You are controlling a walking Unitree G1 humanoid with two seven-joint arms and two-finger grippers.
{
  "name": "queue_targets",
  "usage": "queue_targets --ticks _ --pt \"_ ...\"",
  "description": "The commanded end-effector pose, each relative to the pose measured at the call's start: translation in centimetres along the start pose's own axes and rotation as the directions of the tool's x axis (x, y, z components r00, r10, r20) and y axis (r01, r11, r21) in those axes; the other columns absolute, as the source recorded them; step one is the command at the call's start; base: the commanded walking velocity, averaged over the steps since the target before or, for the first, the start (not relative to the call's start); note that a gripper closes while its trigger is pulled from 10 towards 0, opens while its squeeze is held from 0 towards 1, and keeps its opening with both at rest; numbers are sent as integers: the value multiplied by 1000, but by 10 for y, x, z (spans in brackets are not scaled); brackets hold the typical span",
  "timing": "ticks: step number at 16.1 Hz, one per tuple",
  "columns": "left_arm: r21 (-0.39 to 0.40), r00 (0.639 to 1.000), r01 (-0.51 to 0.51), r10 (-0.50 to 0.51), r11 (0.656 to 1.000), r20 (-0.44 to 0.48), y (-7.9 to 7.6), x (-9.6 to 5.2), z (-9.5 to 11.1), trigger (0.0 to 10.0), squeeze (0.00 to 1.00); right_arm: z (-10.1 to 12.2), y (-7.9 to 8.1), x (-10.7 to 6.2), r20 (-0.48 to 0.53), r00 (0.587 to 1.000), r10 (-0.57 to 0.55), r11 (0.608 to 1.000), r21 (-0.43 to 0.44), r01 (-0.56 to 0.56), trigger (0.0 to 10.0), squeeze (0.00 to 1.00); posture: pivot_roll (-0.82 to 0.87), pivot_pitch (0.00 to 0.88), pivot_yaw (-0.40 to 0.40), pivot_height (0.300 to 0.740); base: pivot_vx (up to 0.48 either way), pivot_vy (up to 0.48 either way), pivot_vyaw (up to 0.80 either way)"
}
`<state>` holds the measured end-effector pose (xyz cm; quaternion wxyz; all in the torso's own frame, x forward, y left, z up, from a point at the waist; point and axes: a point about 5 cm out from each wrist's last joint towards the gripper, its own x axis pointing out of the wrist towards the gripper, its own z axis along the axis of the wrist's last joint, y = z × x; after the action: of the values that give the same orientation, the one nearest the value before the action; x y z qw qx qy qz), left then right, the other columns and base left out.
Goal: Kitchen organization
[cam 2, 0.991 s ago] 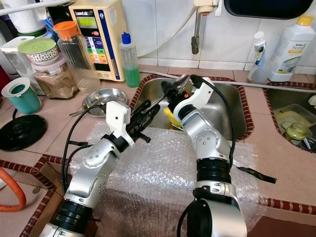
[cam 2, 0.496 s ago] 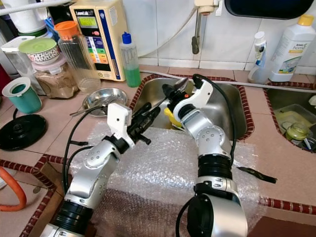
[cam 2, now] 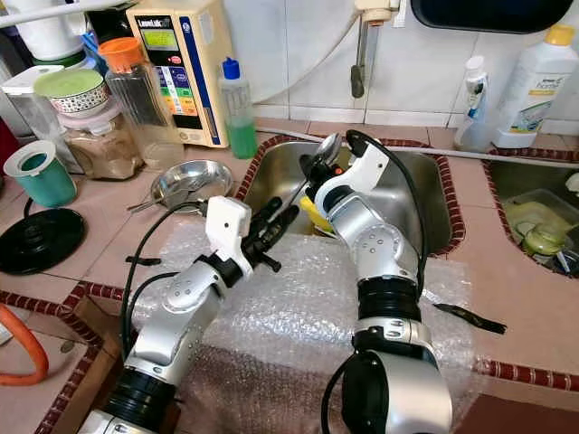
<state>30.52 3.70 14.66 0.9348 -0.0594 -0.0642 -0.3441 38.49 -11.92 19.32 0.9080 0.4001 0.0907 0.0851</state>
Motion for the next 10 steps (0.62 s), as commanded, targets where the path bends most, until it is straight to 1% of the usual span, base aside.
queue_targets --ticks 1,2,3,4,5,6,7,8,9,10 --pt "25 996 -6 4 1000 87 5 -1 18 10000 1000 23 -28 -8 119 982 -143 986 -65 152 0 0 -53 0 84 740 0 0 0" --pt "23 997 -3 1 1000 83 5 -1 17 10000 1000 27 -29 -9 149 978 -148 983 -85 162 0 0 -53 0 85 740 0 0 0" --pt "20 997 8 -9 1000 72 4 -2 16 10000 1000 33 -31 -10 191 969 -155 972 -146 184 0 0 -53 0 85 740 0 0 0" --pt "20 998 13 -14 1000 63 4 -3 14 10000 1000 39 -33 -11 229 961 -156 955 -215 206 0 0 -53 0 85 740 0 0 0" --pt "16 998 12 -13 1000 57 4 -4 13 10000 1000 41 -34 -11 243 959 -148 939 -269 213 0 0 -51 0 85 740 0 0 0" --pt "17 999 15 -16 1000 38 4 -5 10 10000 1000 43 -35 -11 261 956 -135 908 -354 224 0 0 -49 0 86 740 0 0 0" --pt "19 999 14 -15 1000 29 4 -5 9 10000 1000 43 -36 -11 274 955 -115 856 -461 235 0 0 -39 0 82 740 0 0 0" --pt "29 1000 23 -24 999 4 4 -6 7 10000 1000 42 -38 -11 274 958 -84 794 -562 230 0 0 -22 0 79 740 0 0 0" --pt "24 996 64 -63 998 -58 4 -9 0 10000 1000 35 -39 -9 241 970 -28 672 -714 197 0 0 -18 0 80 740 0 0 0" --pt "11 994 75 -74 997 -84 4 -12 -3 10000 1000 30 -40 -8 211 977 4 613 -773 165 0 0 -18 0 80 740 0 0 0"
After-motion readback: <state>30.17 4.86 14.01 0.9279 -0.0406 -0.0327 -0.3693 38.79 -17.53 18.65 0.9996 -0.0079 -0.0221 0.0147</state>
